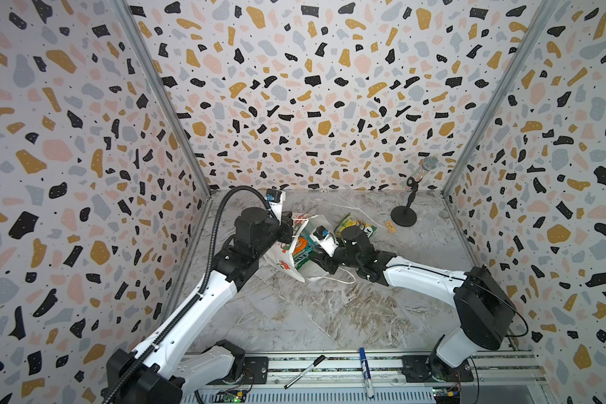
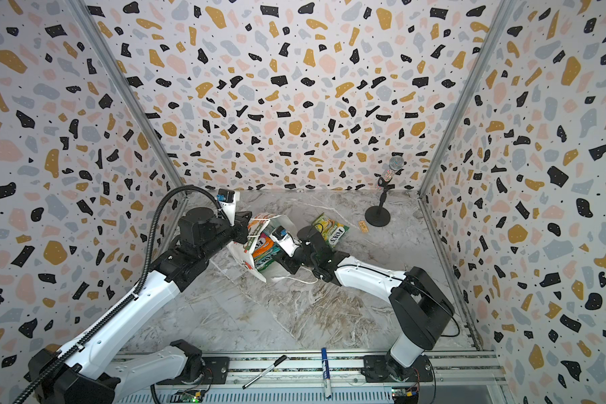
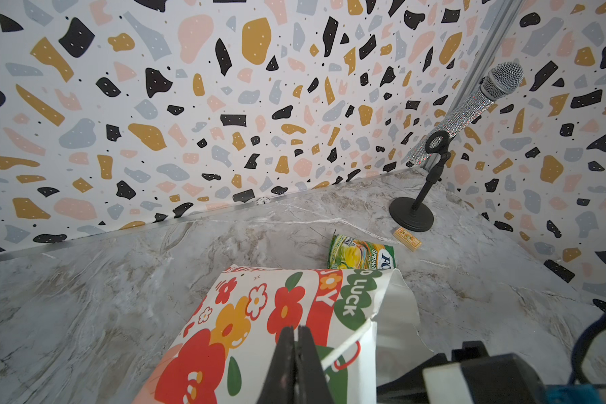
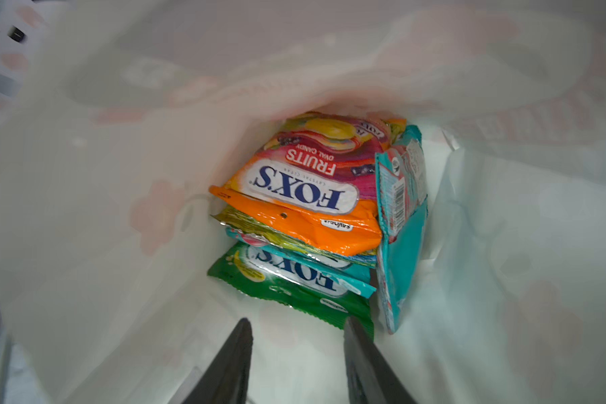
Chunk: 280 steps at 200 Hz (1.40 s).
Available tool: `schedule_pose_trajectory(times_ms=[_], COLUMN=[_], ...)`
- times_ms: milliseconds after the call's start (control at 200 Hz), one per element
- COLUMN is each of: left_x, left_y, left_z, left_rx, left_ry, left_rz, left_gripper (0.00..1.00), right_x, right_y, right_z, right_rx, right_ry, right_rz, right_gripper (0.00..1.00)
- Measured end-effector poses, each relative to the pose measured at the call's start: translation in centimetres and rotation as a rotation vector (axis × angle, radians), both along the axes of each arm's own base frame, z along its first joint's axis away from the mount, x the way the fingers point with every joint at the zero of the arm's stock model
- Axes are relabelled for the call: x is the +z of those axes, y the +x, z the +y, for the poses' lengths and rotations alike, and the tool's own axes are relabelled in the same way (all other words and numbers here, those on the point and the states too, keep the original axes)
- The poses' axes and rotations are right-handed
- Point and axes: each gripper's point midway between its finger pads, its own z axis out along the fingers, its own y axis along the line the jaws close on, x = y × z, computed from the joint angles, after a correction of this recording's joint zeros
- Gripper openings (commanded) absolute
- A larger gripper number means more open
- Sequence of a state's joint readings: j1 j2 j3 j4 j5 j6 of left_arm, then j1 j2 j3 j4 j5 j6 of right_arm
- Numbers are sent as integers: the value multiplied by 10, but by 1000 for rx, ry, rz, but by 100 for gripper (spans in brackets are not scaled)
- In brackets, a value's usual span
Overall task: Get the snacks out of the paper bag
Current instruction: 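Move the open right gripper back into the bag opening, then close the right gripper on the teal Mint Blossom packet inside the bag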
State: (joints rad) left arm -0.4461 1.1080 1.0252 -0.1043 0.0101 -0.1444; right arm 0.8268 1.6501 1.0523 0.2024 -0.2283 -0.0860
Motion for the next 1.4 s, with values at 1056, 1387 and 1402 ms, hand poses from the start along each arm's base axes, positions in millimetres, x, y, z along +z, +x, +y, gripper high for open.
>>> schedule_pose_trajectory(times_ms=[1056, 1387, 1402], left_x=[0, 0, 0], left_y=[0, 0, 0], left_z=[0, 0, 0], left_rx=[-1, -1, -1], left_ry=[3, 3, 3], left_rz=[-1, -1, -1], left_gripper=[0, 0, 0], right_x=[-63, -67, -67], right_y=[76, 92, 93], right_z=[8, 15, 15], right_rx=[-274, -298, -298], right_ry=[-288, -293, -294], right_rz=[-156, -161, -162], right_gripper=[24, 14, 11])
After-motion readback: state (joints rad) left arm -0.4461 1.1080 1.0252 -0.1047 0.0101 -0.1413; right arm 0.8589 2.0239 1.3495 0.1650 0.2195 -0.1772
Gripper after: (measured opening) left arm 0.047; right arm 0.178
